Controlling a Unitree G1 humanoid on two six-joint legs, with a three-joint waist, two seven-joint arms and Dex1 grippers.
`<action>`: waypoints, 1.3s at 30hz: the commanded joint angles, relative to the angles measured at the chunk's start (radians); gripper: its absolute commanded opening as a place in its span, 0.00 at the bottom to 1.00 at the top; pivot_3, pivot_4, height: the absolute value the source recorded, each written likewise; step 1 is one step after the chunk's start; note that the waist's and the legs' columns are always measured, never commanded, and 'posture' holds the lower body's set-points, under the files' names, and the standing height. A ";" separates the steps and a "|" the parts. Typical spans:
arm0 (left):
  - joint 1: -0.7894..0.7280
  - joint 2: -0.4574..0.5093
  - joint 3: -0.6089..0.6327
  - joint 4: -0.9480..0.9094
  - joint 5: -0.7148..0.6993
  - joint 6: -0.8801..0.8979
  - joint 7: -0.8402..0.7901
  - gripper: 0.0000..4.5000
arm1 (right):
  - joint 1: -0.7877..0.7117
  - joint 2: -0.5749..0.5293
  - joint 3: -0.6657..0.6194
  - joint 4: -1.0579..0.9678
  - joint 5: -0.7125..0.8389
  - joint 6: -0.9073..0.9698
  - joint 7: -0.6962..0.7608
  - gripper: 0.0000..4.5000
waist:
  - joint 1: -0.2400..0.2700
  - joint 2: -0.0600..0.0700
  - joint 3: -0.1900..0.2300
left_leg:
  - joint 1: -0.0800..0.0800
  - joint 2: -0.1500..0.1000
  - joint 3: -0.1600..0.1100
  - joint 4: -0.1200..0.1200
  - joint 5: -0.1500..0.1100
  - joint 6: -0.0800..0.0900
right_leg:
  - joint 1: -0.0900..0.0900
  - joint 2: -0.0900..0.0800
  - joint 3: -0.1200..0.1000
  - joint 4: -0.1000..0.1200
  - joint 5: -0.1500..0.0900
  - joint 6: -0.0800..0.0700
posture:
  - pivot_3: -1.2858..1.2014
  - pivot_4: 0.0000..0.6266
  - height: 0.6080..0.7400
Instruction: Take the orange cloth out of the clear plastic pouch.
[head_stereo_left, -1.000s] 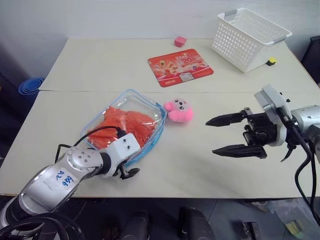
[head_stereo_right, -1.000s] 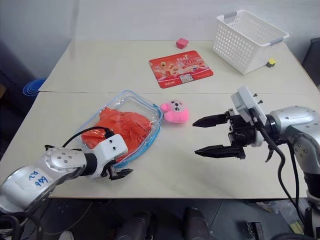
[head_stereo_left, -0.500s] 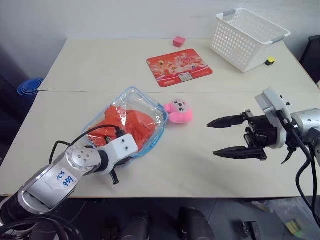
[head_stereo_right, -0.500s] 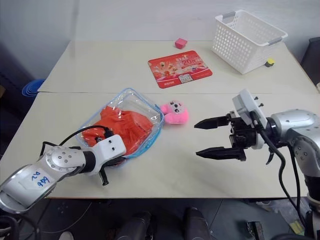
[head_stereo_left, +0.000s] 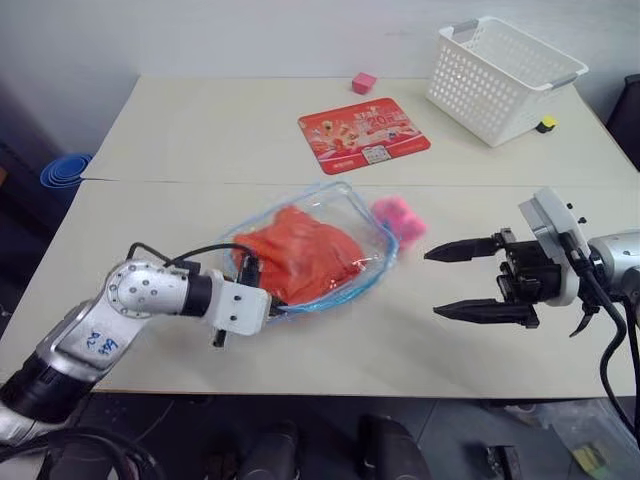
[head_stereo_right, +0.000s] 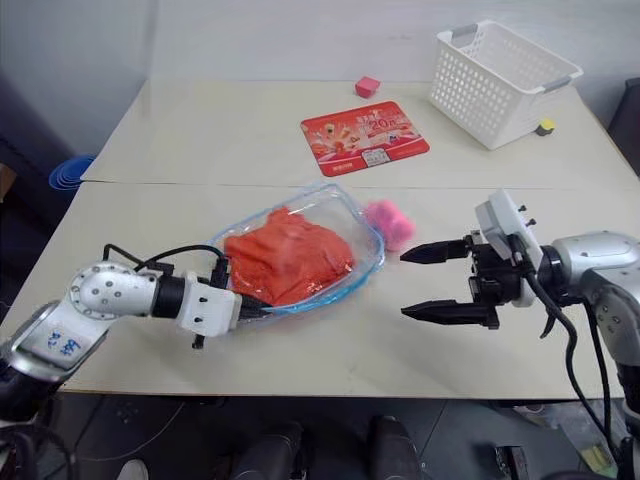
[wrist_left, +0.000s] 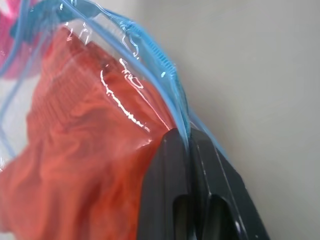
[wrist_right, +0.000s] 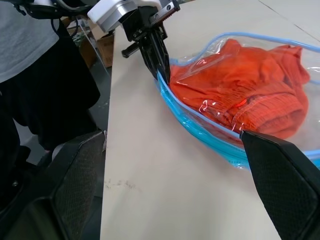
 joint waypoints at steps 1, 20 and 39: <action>-0.071 -0.039 -0.033 0.152 0.087 -0.230 -0.051 0.00 | 0.028 -0.024 -0.063 -0.011 -0.003 -0.022 -0.001 1.00 | -0.003 0.000 0.000 | 0.000 0.000 0.001 0.000 0.000 0.000 | 0.000 0.000 -0.001 0.001 0.000 0.000 | 0.52 0.24 1.00; -0.324 -0.241 -0.068 0.705 0.241 -0.645 0.053 0.00 | 0.148 -0.019 -0.144 -0.047 -0.023 -0.037 -0.067 1.00 | -0.003 -0.001 0.000 | 0.000 -0.002 0.004 0.001 0.001 0.004 | -0.001 0.003 -0.008 0.005 0.002 0.003 | 0.52 0.24 1.00; 0.016 0.083 0.345 -0.263 -0.846 0.908 0.064 0.96 | 0.107 0.071 -0.113 0.157 -0.202 -0.165 -0.244 1.00 | -0.009 -0.001 0.000 | 0.000 0.000 0.002 0.001 0.001 0.003 | 0.000 -0.001 0.005 0.005 0.002 0.003 | 0.52 0.24 1.00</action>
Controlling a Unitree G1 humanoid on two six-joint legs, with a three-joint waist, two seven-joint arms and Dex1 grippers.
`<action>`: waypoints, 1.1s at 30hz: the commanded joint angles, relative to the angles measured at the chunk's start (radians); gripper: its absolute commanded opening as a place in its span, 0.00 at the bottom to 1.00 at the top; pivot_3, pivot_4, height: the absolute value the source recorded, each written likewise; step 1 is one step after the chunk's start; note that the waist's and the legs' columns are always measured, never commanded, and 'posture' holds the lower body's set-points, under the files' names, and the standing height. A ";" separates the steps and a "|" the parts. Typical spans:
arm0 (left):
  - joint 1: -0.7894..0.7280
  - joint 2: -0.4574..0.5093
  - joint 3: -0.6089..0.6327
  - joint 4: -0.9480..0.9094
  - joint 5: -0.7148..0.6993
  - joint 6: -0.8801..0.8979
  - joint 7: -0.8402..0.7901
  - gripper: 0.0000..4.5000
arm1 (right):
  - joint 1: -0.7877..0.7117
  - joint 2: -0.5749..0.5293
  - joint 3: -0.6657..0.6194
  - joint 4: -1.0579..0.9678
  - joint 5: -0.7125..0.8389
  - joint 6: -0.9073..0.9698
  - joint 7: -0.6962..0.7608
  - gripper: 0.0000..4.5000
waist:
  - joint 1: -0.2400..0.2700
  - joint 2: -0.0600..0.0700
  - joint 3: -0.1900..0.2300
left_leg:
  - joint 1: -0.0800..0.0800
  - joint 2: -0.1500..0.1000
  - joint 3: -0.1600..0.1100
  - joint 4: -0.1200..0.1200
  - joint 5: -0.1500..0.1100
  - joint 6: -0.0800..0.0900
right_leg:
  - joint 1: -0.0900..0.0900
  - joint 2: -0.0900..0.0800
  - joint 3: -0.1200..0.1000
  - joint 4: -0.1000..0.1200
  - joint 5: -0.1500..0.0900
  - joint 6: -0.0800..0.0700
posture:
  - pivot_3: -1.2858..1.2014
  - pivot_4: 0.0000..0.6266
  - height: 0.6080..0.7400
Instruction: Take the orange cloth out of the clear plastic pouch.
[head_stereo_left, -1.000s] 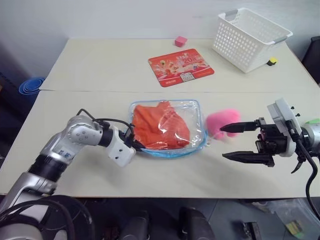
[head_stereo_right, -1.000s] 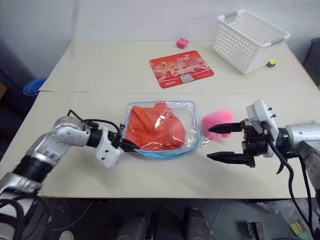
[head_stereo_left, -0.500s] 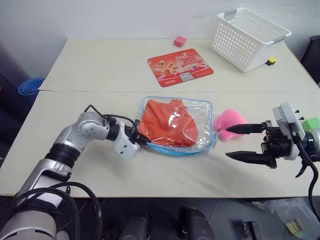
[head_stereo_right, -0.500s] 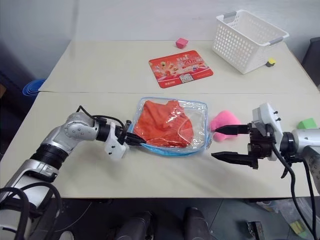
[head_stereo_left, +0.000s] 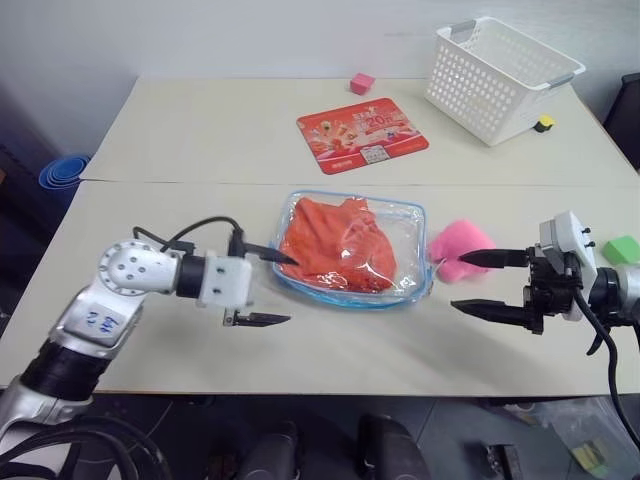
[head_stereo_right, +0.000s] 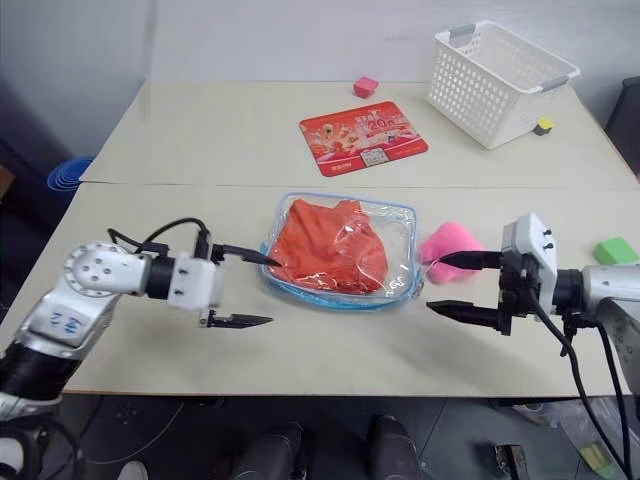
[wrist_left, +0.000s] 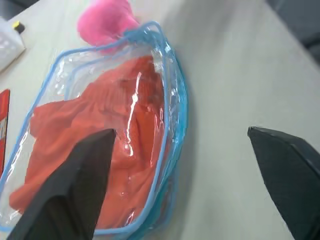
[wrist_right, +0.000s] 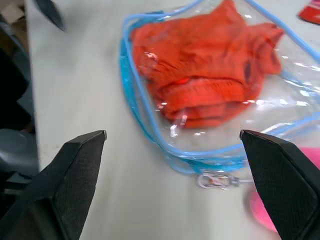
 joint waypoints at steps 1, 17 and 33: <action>-0.034 0.068 0.172 -0.086 -0.425 0.376 0.078 0.96 | -0.051 0.044 -0.018 0.102 -0.057 -0.047 -0.098 1.00 | -0.001 0.000 0.000 | 0.000 0.000 0.000 0.000 0.000 0.000 | 0.000 0.000 0.000 0.000 0.000 0.000 | 0.52 0.24 1.00; -0.060 0.024 0.232 -0.153 -0.418 0.491 0.149 0.96 | -0.270 0.198 0.065 0.524 -0.221 -0.189 -0.189 0.66 | -0.025 0.001 0.000 | 0.001 0.000 0.001 -0.002 0.000 -0.001 | -0.001 0.002 0.000 0.000 0.000 -0.001 | 0.52 0.24 1.00; -0.050 -0.026 0.209 -0.139 -0.313 0.463 0.096 0.96 | -0.144 0.128 -0.085 0.169 -0.056 -0.119 -0.108 0.01 | -0.022 0.002 0.000 | 0.001 0.000 0.001 -0.001 0.000 -0.002 | -0.001 0.002 0.001 0.001 0.000 -0.001 | 0.52 0.24 1.00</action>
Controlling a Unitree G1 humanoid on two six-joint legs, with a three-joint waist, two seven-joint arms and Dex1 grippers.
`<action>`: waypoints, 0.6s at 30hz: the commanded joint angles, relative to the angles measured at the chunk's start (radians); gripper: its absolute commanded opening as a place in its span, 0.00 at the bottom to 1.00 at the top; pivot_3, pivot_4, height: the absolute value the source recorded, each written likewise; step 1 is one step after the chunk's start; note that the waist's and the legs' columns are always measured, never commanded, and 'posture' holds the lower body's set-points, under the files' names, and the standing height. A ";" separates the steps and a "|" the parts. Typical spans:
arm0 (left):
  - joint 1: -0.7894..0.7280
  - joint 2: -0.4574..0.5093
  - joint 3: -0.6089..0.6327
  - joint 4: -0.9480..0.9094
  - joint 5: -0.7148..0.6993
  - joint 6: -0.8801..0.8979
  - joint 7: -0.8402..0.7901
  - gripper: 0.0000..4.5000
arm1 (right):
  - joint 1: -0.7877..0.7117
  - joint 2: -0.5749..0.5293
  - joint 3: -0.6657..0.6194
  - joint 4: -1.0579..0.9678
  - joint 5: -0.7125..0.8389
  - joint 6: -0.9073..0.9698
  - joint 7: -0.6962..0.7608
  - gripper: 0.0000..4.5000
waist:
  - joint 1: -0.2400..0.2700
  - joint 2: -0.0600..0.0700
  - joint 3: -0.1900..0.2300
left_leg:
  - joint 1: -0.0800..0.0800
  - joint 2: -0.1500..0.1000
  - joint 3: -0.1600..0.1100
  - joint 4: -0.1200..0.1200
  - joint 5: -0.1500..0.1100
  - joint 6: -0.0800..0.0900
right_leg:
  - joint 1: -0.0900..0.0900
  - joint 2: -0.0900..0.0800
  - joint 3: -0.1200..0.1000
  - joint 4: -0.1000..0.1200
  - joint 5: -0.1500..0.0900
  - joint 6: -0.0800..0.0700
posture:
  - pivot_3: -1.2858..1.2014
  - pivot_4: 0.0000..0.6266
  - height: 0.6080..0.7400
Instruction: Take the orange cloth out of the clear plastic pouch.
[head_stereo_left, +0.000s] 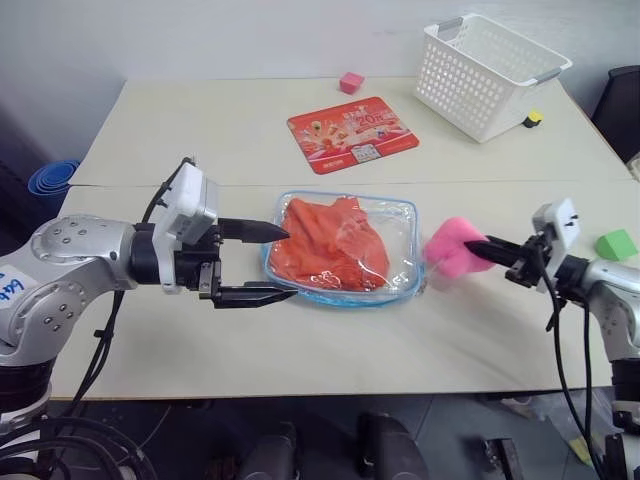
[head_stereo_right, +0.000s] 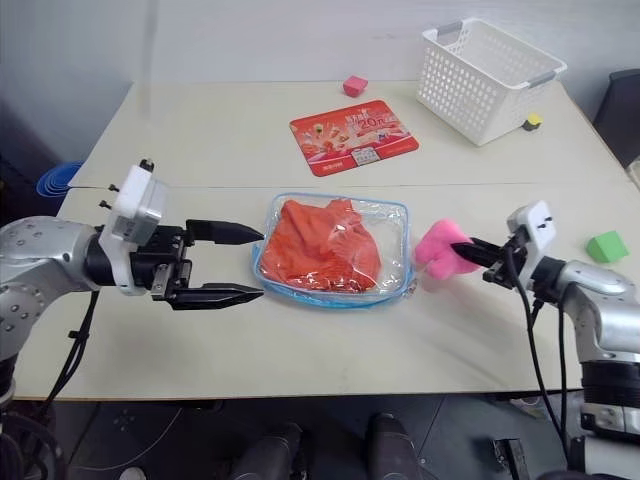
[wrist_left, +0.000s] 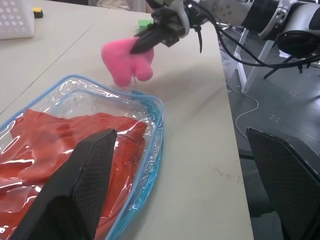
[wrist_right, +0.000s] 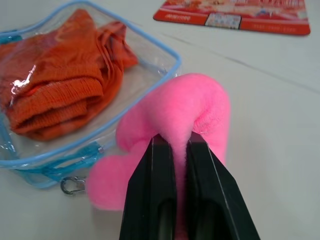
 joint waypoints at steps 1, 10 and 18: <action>-0.005 -0.009 0.007 -0.005 0.018 -0.020 -0.017 0.96 | 0.005 -0.042 -0.050 -0.137 0.062 0.001 0.034 0.01 | 0.000 0.000 0.000 | 0.000 0.000 0.000 0.000 0.000 0.000 | 0.000 0.000 0.000 0.000 0.000 0.000 | 0.52 0.24 1.00; 0.002 -0.048 -0.025 -0.012 0.068 -0.035 -0.040 0.96 | 0.031 -0.131 0.104 -0.459 0.053 -0.057 0.201 0.01 | 0.001 0.000 0.000 | 0.000 0.001 0.000 0.000 0.000 0.000 | 0.000 0.000 0.000 0.000 0.000 0.000 | 0.52 0.24 1.00; -0.028 -0.102 -0.070 -0.004 0.105 -0.033 -0.027 0.96 | 0.067 -0.086 0.363 -0.418 -0.244 -0.422 0.239 0.01 | 0.006 -0.001 0.000 | 0.000 0.000 0.000 0.000 0.000 0.000 | 0.000 0.000 0.000 -0.001 0.000 0.000 | 0.52 0.24 1.00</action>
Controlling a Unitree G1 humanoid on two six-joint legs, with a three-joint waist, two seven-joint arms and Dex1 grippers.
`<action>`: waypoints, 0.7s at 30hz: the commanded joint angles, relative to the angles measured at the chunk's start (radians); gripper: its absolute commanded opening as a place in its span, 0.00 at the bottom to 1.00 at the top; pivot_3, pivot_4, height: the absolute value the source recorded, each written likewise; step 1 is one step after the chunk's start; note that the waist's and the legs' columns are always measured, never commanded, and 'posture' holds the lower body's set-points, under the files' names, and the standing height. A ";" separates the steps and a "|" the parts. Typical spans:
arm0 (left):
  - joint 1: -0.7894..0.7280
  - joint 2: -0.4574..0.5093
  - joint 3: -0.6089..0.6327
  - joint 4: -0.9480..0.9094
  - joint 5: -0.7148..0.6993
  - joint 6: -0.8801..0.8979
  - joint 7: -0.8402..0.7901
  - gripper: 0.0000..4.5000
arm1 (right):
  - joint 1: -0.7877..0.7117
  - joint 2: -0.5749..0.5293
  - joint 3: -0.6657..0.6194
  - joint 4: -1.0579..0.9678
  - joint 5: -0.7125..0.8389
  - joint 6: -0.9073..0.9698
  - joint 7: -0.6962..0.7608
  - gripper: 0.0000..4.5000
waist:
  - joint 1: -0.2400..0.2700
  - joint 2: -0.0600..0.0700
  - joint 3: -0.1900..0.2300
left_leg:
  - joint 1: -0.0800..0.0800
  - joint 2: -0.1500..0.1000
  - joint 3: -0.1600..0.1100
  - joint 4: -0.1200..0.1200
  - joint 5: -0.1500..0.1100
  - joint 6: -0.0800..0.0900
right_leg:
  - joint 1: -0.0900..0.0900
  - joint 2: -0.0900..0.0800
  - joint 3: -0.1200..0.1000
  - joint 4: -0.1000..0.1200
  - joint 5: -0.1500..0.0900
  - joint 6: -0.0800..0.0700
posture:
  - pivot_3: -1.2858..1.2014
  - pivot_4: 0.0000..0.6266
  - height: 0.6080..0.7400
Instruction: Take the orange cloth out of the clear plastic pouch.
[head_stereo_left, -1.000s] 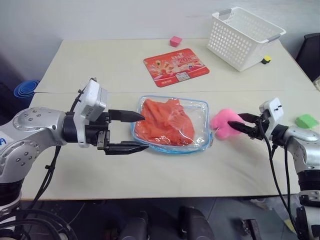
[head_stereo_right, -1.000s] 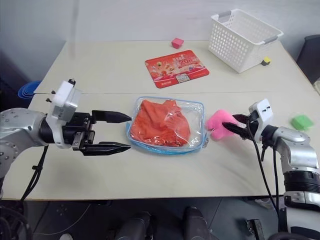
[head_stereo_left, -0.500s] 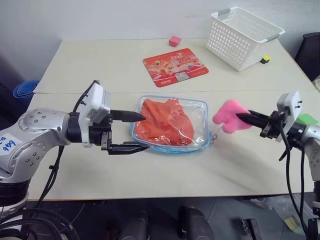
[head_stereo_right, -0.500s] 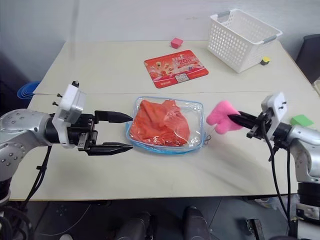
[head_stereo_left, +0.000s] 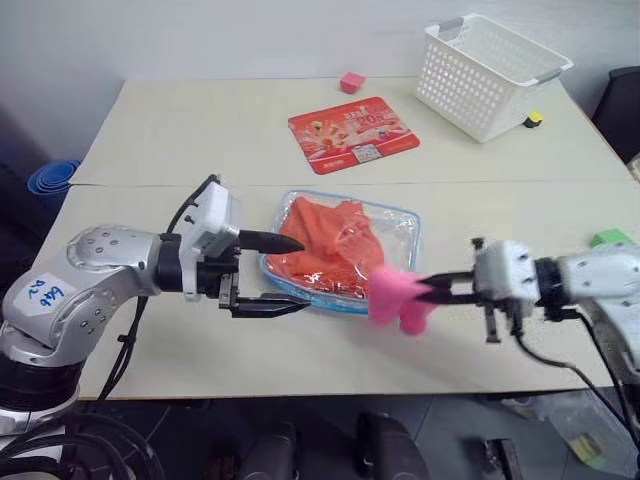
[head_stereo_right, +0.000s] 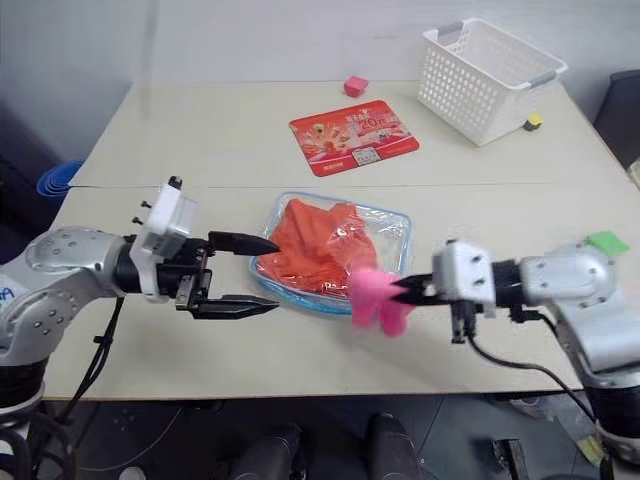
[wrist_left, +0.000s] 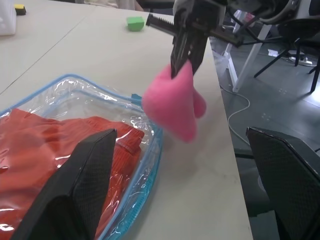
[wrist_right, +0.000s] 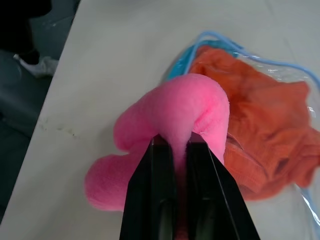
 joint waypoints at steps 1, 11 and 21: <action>-0.025 -0.017 -0.006 -0.008 0.018 -0.014 0.007 0.96 | 0.031 0.011 0.067 0.047 -0.134 -0.196 -0.002 0.01 | 0.003 0.000 0.000 | 0.000 0.000 0.000 0.000 0.000 0.000 | 0.000 0.000 0.000 0.000 0.000 0.000 | 0.52 0.24 1.00; -0.039 -0.073 -0.123 0.009 0.133 -0.048 -0.011 0.96 | 0.112 0.017 0.166 0.136 -0.298 -0.370 -0.077 0.42 | 0.001 -0.002 -0.001 | 0.002 0.001 0.000 0.000 0.000 0.000 | 0.002 0.001 0.000 0.000 0.000 0.000 | 0.52 0.24 1.00; -0.178 -0.204 -0.351 0.188 0.346 -0.208 -0.124 0.96 | 0.153 0.000 0.098 0.007 -0.201 -0.336 -0.121 1.00 | 0.010 -0.002 -0.001 | 0.002 0.000 0.000 0.001 0.000 0.000 | 0.002 0.003 -0.001 0.000 0.000 0.000 | 0.52 0.24 1.00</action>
